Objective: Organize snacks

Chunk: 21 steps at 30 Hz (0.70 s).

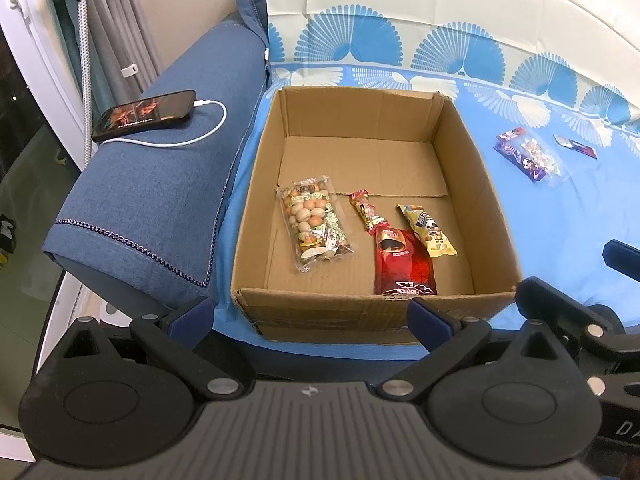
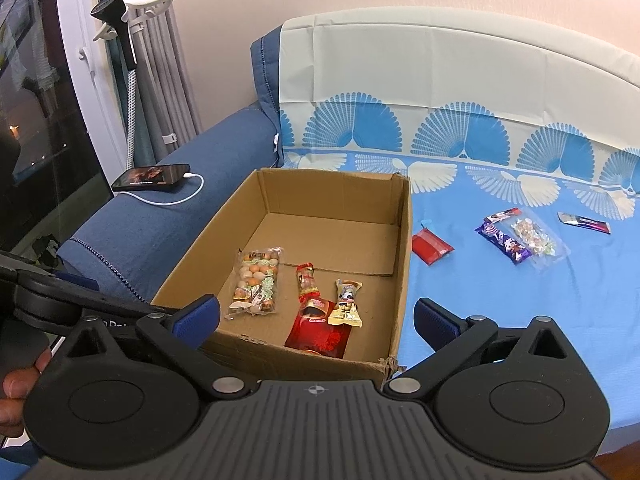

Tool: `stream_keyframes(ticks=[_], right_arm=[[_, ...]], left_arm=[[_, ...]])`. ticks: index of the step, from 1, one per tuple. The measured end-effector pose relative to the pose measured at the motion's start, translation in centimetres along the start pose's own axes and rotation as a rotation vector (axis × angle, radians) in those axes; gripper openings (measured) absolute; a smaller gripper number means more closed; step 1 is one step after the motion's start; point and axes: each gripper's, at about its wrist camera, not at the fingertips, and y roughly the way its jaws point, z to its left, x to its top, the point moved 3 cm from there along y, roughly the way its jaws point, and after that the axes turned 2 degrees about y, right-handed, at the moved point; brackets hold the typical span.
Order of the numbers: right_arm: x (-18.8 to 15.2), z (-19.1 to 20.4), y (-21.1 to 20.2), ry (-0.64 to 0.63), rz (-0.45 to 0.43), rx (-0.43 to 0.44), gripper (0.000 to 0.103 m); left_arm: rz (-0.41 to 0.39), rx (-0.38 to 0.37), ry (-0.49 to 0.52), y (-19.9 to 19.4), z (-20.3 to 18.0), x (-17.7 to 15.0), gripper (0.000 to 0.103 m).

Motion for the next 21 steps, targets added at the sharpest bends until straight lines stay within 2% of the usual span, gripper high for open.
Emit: stream_keyframes(ticks=[12,21], right_arm=[[-0.1,-2.1,0.2,0.062,-0.010,0.003,0.103],[0.6,-6.8,-0.1,0.170,-0.057,-0.056,0.103]], left_arm=[[0.005,0.024,0.062,0.2,-2.1,1.2,0.103],[0.017,0.009,0.068,0.7,-4.4,3.8,0.103]])
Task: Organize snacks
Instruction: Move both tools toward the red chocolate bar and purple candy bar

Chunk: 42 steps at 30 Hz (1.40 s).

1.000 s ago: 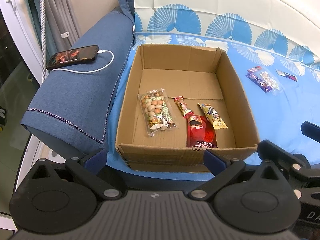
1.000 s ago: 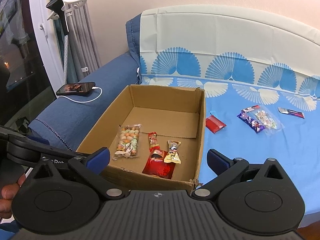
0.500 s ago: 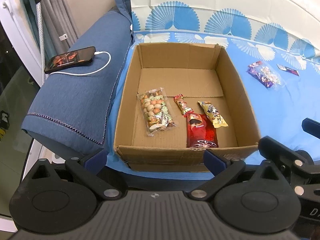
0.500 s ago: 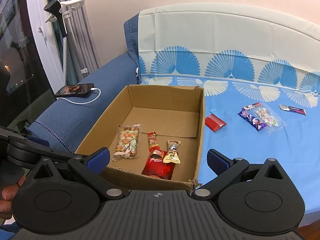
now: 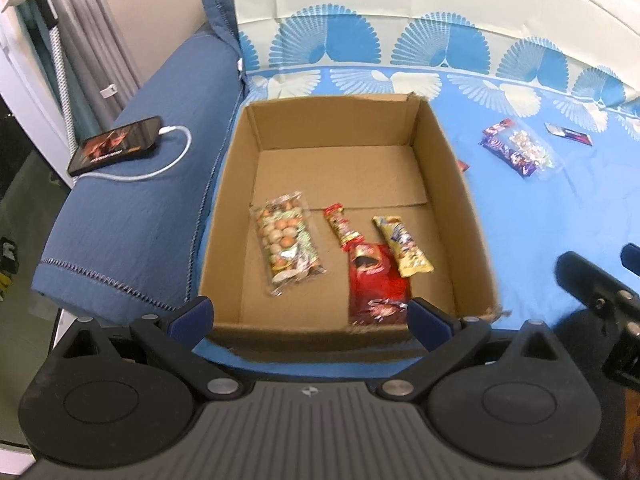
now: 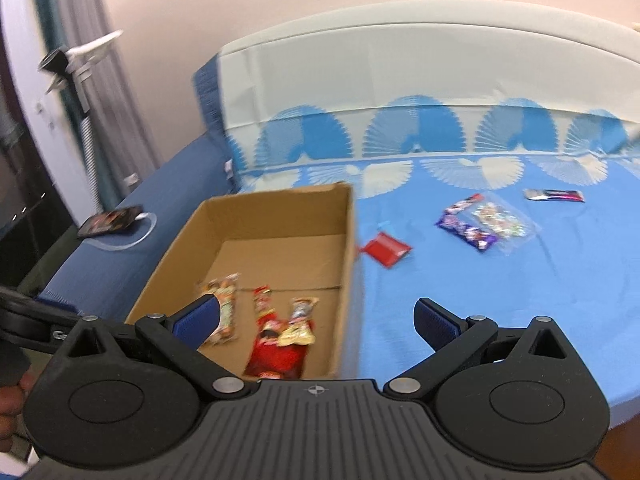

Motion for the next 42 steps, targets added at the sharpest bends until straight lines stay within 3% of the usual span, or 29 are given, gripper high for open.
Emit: stream_keyframes(ticks=[9,16,24,28,33,36,38,42], right_arm=[[0.4,-7.1,-0.2,0.126,-0.042,-0.114,0.103],[0.3,-13.7,0.5,0.231,-0.057,-0.215,0.103],[0.2,-21.0,0.9,0.362,-0.076,-0.310,0.103],[0.1,-24.4,1.4,0.421,-0.077,-0.343,0.103],[-0.1,-27.9,2.7,0.469,-0.067,-0.361,0.103],[-0.1,-29.7,3.9,0.490,-0.050,-0.365,0.103],[-0.2,-30.6,4.8,0.501,-0.039,-0.366,0.103],[-0.2,-31.5,6.2,0.517,-0.030,-0.368,0.103]], left_arm=[[0.009,-0.061,0.052,0.9,-5.3,4.6,0.103],[0.017,-0.129,0.051,3.4,-11.8,11.1,0.103],[0.066,-0.229,0.115,13.4,-23.7,19.6,0.103],[0.149,-0.195,0.125,21.1,-27.6,21.3,0.103],[0.286,-0.117,0.015,29.5,-28.4,21.2,0.103],[0.333,-0.062,-0.028,32.8,-28.0,20.7,0.103],[0.359,0.018,-0.034,34.8,-27.6,20.2,0.103],[0.363,0.010,-0.161,36.0,-26.2,20.2,0.103]])
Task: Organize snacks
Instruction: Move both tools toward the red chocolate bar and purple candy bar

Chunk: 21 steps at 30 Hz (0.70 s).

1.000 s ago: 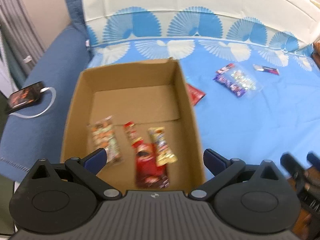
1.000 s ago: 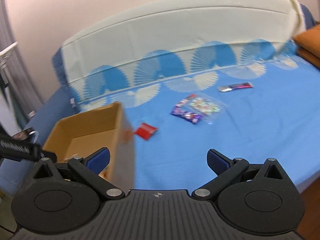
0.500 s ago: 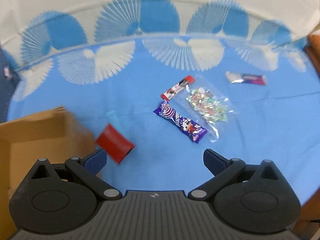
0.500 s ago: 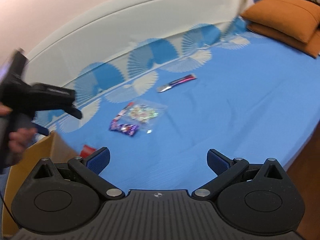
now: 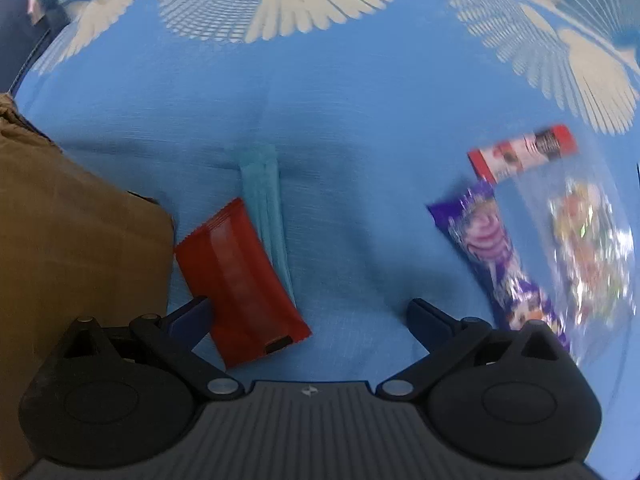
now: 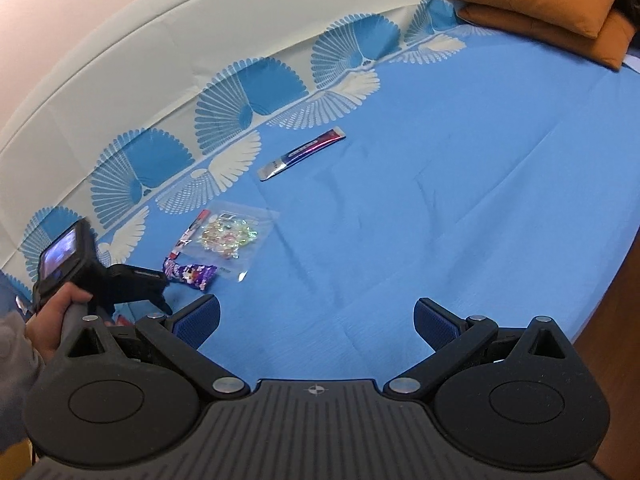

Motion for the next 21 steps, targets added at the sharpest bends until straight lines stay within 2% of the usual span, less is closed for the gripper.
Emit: stream_keyframes(ticks=[2,4,6,8,10,14,17,21], right_arm=[[-0.1,0.0,0.3,0.005,0.004,0.002,0.103],[-0.3,0.2,0.7,0.006,0.017,0.006,0.103],[-0.4,0.4,0.7,0.001,0.022,0.011,0.103],[-0.5,0.4,0.7,-0.007,0.024,0.011,0.103],[-0.5,0.3,0.9,-0.011,0.030,-0.002,0.103],[-0.4,0.2,1.0,-0.001,0.027,-0.016,0.103],[-0.5,0.4,1.2,-0.010,0.023,-0.010,0.103],[-0.6,0.9,1.8,-0.016,0.029,0.002,0.103]], left_arm=[[-0.019,-0.020,-0.007,0.2,0.2,0.6,0.103],[-0.074,-0.077,0.012,0.2,0.4,1.3,0.103],[-0.125,-0.184,0.082,-0.2,0.1,1.5,0.103],[-0.123,-0.312,0.218,-1.0,-1.1,1.4,0.103],[-0.121,-0.389,0.281,-2.0,-1.8,1.4,0.103],[-0.142,-0.341,0.197,-3.9,-0.2,2.7,0.103],[-0.130,-0.265,0.098,-4.6,1.6,4.0,0.103],[-0.071,-0.259,0.055,-3.6,2.0,5.1,0.103]])
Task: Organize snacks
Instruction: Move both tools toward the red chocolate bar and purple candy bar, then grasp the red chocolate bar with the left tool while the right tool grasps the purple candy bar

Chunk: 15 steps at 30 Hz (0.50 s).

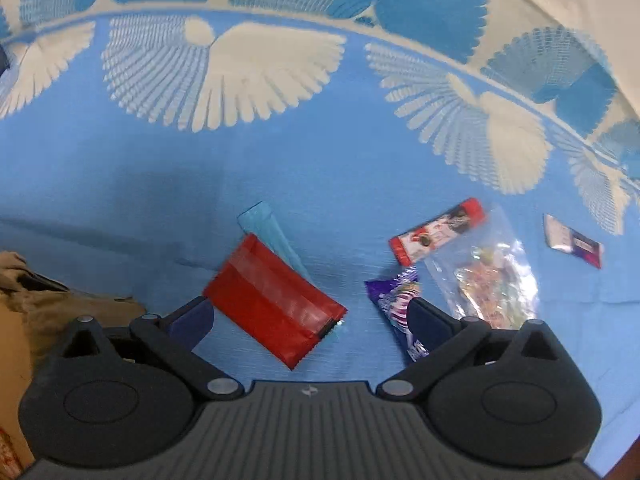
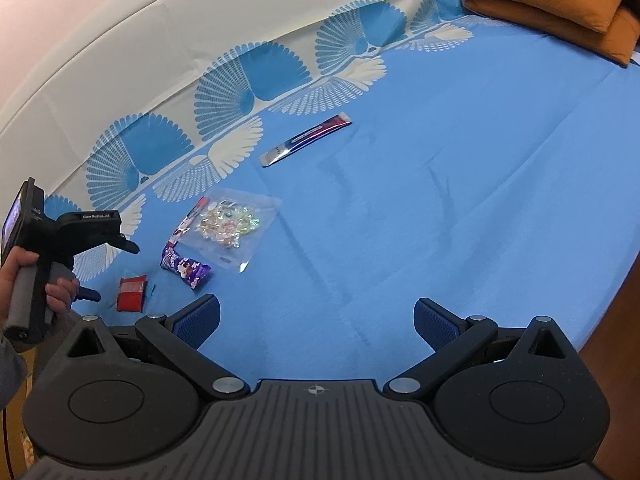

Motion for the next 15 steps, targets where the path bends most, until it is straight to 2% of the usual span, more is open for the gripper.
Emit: stream_keyframes(ticks=[4,5,6,7,9,11,13,15], right_arm=[[-0.1,0.6,0.1,-0.012,0.005,0.016,0.103],[-0.1,0.6,0.1,-0.016,0.007,0.016,0.103],[-0.1,0.6,0.1,-0.020,0.009,0.013,0.103],[-0.1,0.5,0.2,-0.021,0.011,0.009,0.103],[-0.1,0.2,0.3,-0.016,0.014,0.001,0.103],[-0.2,-0.1,0.6,-0.003,0.023,-0.008,0.103],[-0.2,-0.1,0.7,0.006,0.027,-0.001,0.103],[-0.3,0.1,0.6,-0.005,0.024,0.009,0.103]], left_arm=[[0.035,0.073,-0.098,2.3,0.4,-0.2,0.103],[0.018,0.091,-0.139,2.0,0.7,-0.7,0.097],[-0.012,0.121,-0.184,1.5,0.9,-1.2,0.086],[-0.037,0.165,-0.229,1.0,1.3,-1.9,0.079],[-0.049,0.208,-0.311,0.5,2.3,-3.3,0.062],[-0.023,0.203,-0.347,1.0,2.9,-4.3,0.062],[-0.030,0.186,-0.334,0.8,3.0,-4.4,0.062],[-0.005,0.158,-0.338,0.8,3.4,-4.0,0.064]])
